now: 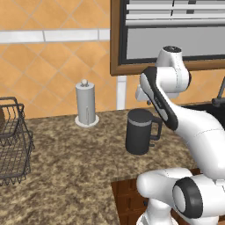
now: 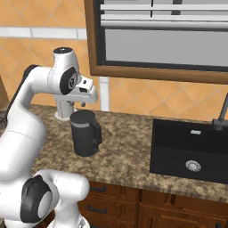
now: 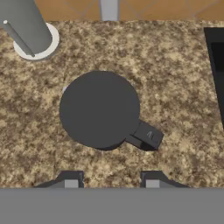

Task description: Navigate to the microwave.

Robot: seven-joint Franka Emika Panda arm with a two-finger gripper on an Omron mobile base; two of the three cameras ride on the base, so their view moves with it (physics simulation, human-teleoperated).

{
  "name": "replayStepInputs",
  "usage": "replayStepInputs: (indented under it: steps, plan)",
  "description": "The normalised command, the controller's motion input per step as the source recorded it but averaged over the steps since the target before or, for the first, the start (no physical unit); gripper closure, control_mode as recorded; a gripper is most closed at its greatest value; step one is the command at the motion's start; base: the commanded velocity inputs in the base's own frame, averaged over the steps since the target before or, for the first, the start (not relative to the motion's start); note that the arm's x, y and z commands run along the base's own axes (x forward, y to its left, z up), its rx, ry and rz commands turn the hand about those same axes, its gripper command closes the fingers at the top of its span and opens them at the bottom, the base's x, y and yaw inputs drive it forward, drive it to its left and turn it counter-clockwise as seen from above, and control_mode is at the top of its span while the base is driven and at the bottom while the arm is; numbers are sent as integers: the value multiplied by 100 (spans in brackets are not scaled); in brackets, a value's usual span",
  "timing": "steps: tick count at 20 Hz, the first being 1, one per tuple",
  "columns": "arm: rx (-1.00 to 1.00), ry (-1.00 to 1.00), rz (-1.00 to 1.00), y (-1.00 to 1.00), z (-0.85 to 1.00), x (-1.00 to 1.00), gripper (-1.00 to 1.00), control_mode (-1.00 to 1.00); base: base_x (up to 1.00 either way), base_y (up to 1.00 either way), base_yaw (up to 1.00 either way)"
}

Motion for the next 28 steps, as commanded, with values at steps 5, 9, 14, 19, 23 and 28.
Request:
replayStepInputs:
  steps: [5, 9, 14, 19, 23, 28]
  plan:
    - [0, 0, 0, 0, 0, -62, -100, -100, 0, 0, 0]
    - [0, 0, -2, -2, 0, -100, -100, -100, 0, 0, 0]
    - [0, 0, -2, -9, 0, -94, -100, -100, 0, 0, 0]
    - [0, 0, 0, -2, 0, -69, -100, -100, 0, 0, 0]
    - [0, 0, 0, 0, 0, -28, -100, -100, 0, 0, 0]
    - [0, 0, 0, 0, 0, -4, -100, -100, 0, 0, 0]
